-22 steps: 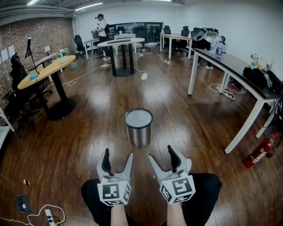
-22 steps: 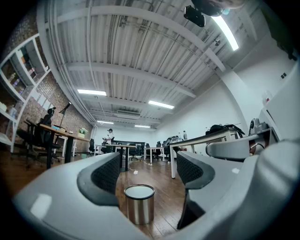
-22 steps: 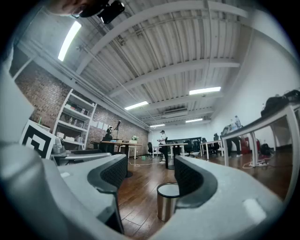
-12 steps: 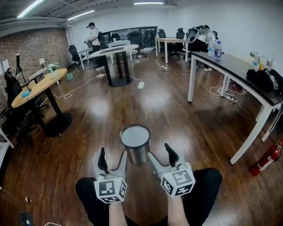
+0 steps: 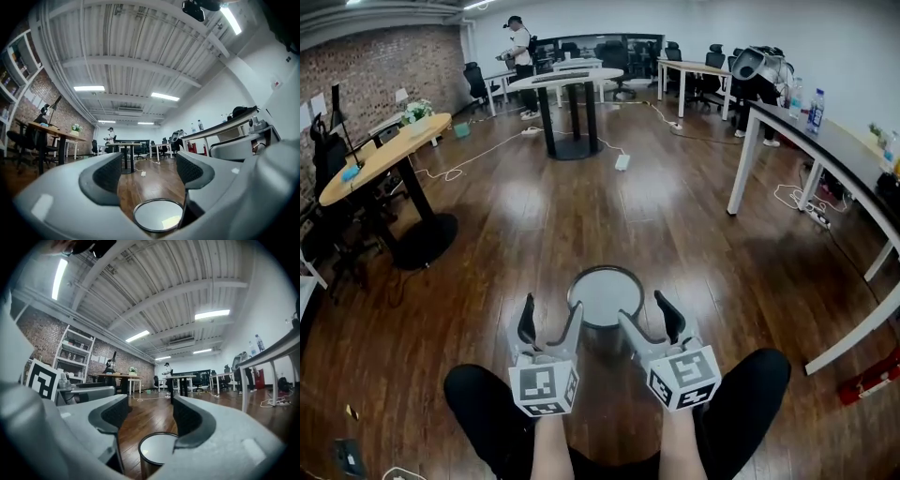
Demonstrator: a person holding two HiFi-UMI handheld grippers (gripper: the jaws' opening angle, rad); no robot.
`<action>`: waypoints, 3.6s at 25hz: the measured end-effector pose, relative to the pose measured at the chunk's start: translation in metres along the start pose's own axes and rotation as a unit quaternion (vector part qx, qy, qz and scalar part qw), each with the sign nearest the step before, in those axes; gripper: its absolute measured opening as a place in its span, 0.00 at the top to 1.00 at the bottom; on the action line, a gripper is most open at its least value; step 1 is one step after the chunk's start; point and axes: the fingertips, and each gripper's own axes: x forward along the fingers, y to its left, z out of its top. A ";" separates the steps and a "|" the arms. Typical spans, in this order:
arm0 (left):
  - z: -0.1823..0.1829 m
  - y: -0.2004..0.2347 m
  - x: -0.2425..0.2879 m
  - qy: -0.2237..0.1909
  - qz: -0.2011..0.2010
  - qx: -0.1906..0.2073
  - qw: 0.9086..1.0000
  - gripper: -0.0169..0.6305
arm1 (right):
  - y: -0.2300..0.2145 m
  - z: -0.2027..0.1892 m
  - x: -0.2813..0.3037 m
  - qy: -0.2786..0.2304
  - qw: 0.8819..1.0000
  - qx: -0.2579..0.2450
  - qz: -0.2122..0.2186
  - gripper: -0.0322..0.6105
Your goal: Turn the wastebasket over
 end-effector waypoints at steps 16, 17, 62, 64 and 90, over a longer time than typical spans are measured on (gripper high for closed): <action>-0.134 0.081 0.101 0.082 0.052 -0.045 0.994 0.43 | 0.002 -0.129 0.161 0.163 0.980 -0.018 0.109 0.50; -0.144 0.087 0.102 0.091 0.054 -0.047 0.993 0.43 | 0.009 -0.144 0.168 0.180 0.977 -0.018 0.117 0.50; -0.272 0.097 0.089 0.238 0.084 -0.099 0.963 0.49 | -0.105 -0.240 0.174 0.177 0.971 0.138 0.079 0.84; -0.279 0.086 0.091 0.248 0.072 -0.104 0.960 0.49 | -0.147 -0.252 0.152 0.194 0.969 0.152 0.017 0.86; -0.409 0.031 0.112 0.351 -0.010 -0.255 0.901 0.50 | -0.185 -0.342 0.105 0.242 0.950 0.167 -0.107 0.57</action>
